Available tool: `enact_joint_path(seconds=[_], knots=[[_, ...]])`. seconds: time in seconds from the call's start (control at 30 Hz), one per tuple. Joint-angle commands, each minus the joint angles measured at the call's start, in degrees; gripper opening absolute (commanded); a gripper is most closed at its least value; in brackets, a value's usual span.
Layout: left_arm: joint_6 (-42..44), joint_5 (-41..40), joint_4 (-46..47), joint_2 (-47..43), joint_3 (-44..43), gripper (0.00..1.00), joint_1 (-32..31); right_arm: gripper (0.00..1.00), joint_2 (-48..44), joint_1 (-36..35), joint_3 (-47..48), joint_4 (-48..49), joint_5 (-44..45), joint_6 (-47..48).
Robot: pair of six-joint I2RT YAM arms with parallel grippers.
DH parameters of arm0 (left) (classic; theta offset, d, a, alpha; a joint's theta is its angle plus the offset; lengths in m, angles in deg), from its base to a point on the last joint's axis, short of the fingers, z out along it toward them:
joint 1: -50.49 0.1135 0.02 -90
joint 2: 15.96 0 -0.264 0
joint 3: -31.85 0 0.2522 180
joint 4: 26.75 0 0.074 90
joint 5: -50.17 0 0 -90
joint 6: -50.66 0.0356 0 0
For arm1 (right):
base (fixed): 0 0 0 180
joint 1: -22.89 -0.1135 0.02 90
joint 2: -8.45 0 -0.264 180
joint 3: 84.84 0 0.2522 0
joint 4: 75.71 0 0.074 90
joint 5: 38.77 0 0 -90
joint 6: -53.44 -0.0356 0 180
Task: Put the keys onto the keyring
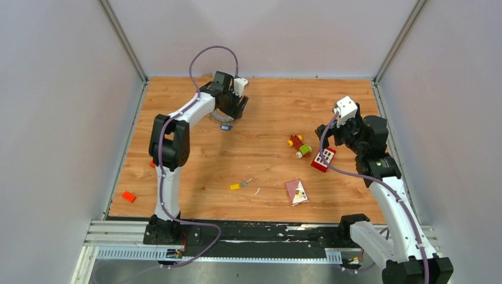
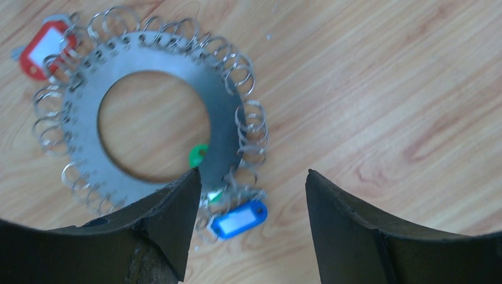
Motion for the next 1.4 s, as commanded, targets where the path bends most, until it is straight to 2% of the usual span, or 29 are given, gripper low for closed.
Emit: enact_joint_path(seconds=[0.0,0.13,0.3,0.43,0.6,0.83,1.0,1.37], knots=[[-2.39,-2.95,-2.09,6.28,-8.69,0.73,-2.08,1.0,0.42,-0.19,-0.53,1.32,-0.6,0.91],[-2.01,-6.97,-5.7,12.35,-16.05,0.7,-3.41,1.0,0.65,-0.18,-0.74,1.35,-0.79,1.4],[-1.97,-9.83,-7.05,14.08,-16.32,0.65,-4.28,1.0,1.51,-0.18,-0.66,0.96,-1.16,1.78],[-1.81,-11.59,-5.8,12.19,-12.74,0.64,-4.38,1.0,2.4,-0.14,-0.32,0.33,-1.42,2.04],[-1.2,-11.8,-5.03,10.0,-8.61,0.55,-4.47,1.0,2.73,-0.18,-0.06,-0.23,-2.11,2.14],[-0.31,-10.04,-4.77,7.33,-4.27,0.27,-4.47,1.0,2.98,-0.18,0.02,-0.61,-2.75,2.23],[0.5,-7.92,-5.08,3.32,0.31,0.14,-4.67,1.0,3.49,-0.18,0.27,-1.03,-3.27,2.24],[6.39,-4.15,-5.64,-10.93,17.62,0.0,-5.41,1.0,4.03,-0.2,0.48,-1.64,-4.14,2.36]])
